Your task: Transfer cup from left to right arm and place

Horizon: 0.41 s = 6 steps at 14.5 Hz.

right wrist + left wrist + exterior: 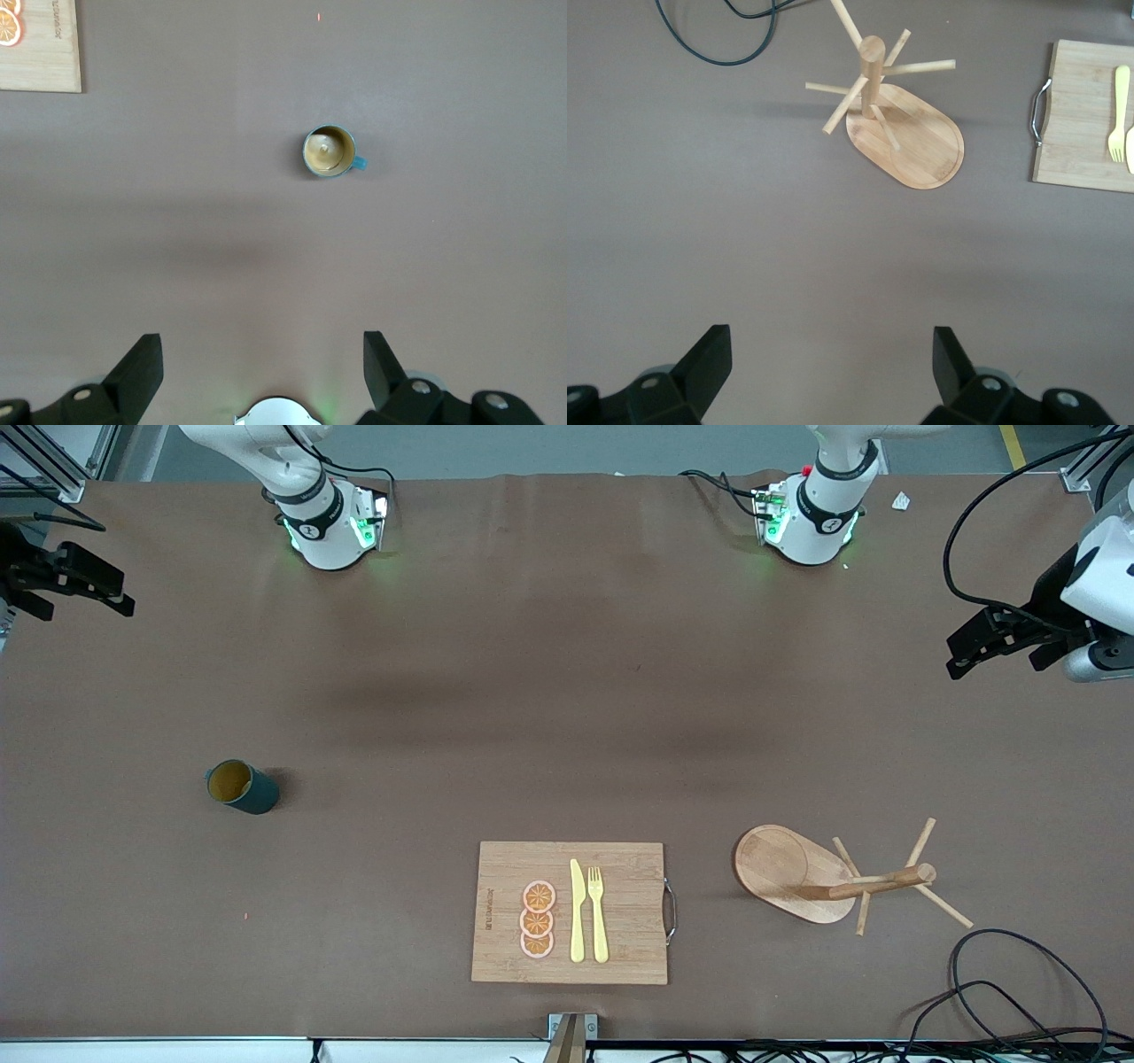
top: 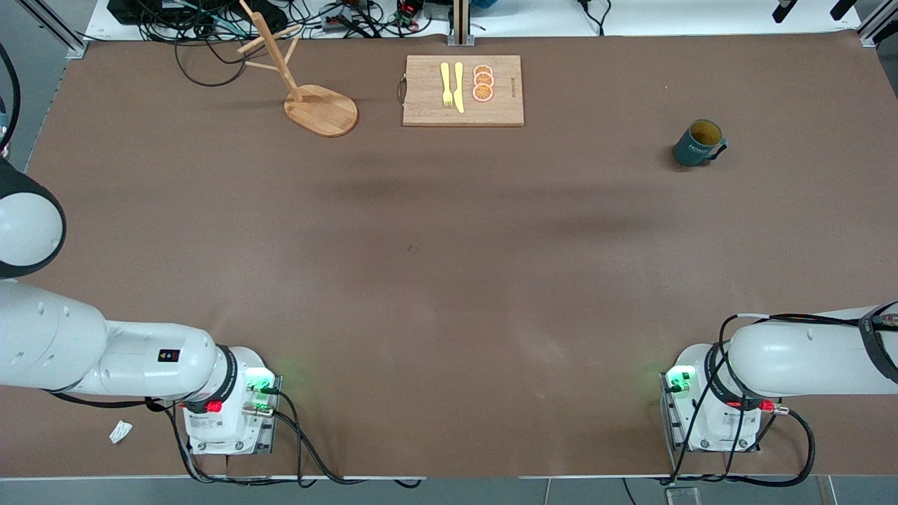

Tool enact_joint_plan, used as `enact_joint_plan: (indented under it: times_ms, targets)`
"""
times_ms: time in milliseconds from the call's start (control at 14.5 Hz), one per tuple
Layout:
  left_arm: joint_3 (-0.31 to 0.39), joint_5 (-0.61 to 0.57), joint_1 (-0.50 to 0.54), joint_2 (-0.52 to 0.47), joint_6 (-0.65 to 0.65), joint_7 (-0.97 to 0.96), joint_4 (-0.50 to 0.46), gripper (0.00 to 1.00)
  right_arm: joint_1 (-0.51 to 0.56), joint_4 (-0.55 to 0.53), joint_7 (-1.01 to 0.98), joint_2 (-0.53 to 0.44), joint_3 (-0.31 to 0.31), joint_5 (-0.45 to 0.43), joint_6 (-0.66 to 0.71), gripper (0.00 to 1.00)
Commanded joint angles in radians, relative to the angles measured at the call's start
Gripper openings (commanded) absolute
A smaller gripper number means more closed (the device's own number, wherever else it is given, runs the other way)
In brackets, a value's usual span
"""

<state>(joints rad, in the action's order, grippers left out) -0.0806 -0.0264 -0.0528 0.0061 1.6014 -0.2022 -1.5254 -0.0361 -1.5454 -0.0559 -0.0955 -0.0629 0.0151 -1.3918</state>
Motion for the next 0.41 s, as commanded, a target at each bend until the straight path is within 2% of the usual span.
enact_joint_plan:
  times_ms: [0,344]
  targets:
    - [-0.007,-0.006,-0.002,0.006,-0.026,0.047,0.018,1.0,0.016,-0.039,-0.001,-0.05,-0.008,0.002,-0.003,1.0]
    - [-0.01,-0.003,-0.001,0.006,-0.028,0.116,0.018,1.0,0.009,-0.048,-0.004,-0.047,-0.006,0.002,-0.036,1.0]
